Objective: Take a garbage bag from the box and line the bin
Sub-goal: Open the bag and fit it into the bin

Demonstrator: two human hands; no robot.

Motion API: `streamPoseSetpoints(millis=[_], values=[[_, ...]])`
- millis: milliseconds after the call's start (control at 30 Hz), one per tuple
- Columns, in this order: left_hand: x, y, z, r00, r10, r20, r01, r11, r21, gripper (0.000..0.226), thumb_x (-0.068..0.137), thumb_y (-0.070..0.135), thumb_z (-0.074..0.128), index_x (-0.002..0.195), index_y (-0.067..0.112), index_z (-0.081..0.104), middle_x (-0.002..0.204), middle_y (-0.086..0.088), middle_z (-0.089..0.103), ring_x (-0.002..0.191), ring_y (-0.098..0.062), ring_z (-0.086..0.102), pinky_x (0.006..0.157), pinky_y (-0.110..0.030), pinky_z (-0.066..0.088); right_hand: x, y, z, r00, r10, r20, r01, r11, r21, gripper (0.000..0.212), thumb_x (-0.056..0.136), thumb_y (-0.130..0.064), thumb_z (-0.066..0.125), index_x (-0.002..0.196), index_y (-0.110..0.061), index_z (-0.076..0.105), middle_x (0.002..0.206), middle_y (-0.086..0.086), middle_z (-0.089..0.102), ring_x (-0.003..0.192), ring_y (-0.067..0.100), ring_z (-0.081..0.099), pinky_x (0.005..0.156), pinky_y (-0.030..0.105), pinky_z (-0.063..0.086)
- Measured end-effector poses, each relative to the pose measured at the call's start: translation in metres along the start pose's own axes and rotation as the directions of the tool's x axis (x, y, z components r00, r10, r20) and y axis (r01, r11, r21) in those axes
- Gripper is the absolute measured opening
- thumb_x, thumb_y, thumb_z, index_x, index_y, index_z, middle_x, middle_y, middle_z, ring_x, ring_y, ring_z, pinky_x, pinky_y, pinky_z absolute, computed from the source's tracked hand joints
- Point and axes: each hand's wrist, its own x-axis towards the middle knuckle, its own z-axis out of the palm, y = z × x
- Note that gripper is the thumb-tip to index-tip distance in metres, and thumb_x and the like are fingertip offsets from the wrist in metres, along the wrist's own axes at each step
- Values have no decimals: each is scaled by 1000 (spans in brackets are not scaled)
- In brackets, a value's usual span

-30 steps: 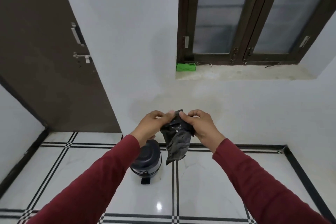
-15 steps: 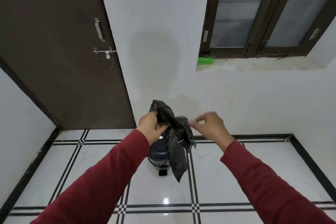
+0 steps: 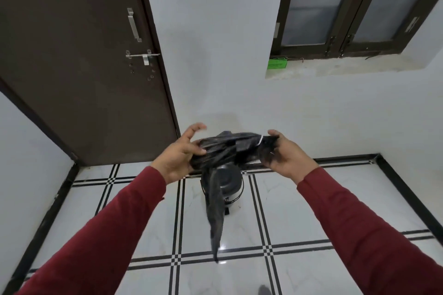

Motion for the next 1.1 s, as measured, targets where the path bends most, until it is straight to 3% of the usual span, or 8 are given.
streamPoseSetpoints(millis=[67, 133, 233, 367, 633, 800, 967, 1100], values=[[1, -1, -3, 989, 38, -140, 32, 884, 467, 51, 84, -19, 47, 91, 24, 74, 96, -3, 70, 81, -18, 63, 63, -22, 53, 0, 1, -4, 999, 10, 38, -5, 991, -134, 30, 101, -5, 48, 81, -21, 64, 73, 7, 60, 52, 20, 60, 52, 31, 57], [4, -4, -12, 939, 240, -247, 109, 474, 874, 42, 84, -8, 56, 100, 23, 79, 101, 2, 64, 82, -13, 62, 69, -14, 52, -1, 6, -7, 991, 20, 132, 37, 909, -415, 41, 98, 10, 38, 79, -16, 62, 78, 7, 59, 56, 15, 61, 51, 27, 56], [7, -8, -21, 916, 360, -177, 172, 48, 984, 57, 79, 16, 69, 135, 21, 63, 129, 4, 43, 103, -22, 61, 89, -37, 56, 1, 10, -5, 982, 32, 184, 132, 574, -808, 49, 92, 14, 41, 80, -17, 77, 84, 6, 73, 71, 17, 64, 66, 27, 59], [13, -13, -9, 894, 435, -108, 226, -228, 947, 71, 81, 21, 69, 147, 26, 44, 135, -3, 40, 90, -31, 64, 69, -41, 57, -1, 14, 17, 959, -186, 213, 249, 193, -949, 53, 88, 9, 43, 107, -22, 82, 110, 3, 77, 81, 12, 66, 70, 13, 53], [23, -5, -15, 846, 483, -226, 302, -85, 950, 28, 86, 16, 65, 112, 20, 74, 116, -4, 58, 106, -33, 59, 81, -42, 53, 10, 17, 19, 829, -531, 175, 226, 31, -974, 63, 81, -32, 78, 133, -10, 51, 131, 10, 39, 104, 35, 64, 97, 36, 50], [39, 0, -4, 769, 391, -505, 332, 430, 839, 81, 69, 39, 89, 127, 6, 45, 135, -12, 33, 104, -33, 58, 105, -38, 48, 18, 14, 16, 926, -295, 235, 199, -146, -969, 65, 77, 0, 59, 134, -31, 62, 122, 8, 59, 102, 32, 66, 84, 32, 56], [43, 5, -19, 927, 97, -361, 358, 47, 932, 65, 87, 19, 64, 148, 34, 48, 142, -14, 47, 125, -38, 57, 111, -38, 45, 21, -7, 2, 971, -231, 59, 154, 419, -895, 41, 75, 15, 51, 65, -18, 73, 75, 9, 67, 55, 18, 55, 51, 22, 43], [48, 19, -24, 899, 94, -429, 433, -32, 901, 44, 92, 18, 58, 134, 28, 66, 141, -6, 61, 125, -29, 59, 107, -32, 47, 27, -23, -7, 926, -330, 184, 167, -80, -983, 40, 85, 2, 59, 81, -30, 83, 90, -5, 72, 87, 22, 69, 72, 26, 52]])
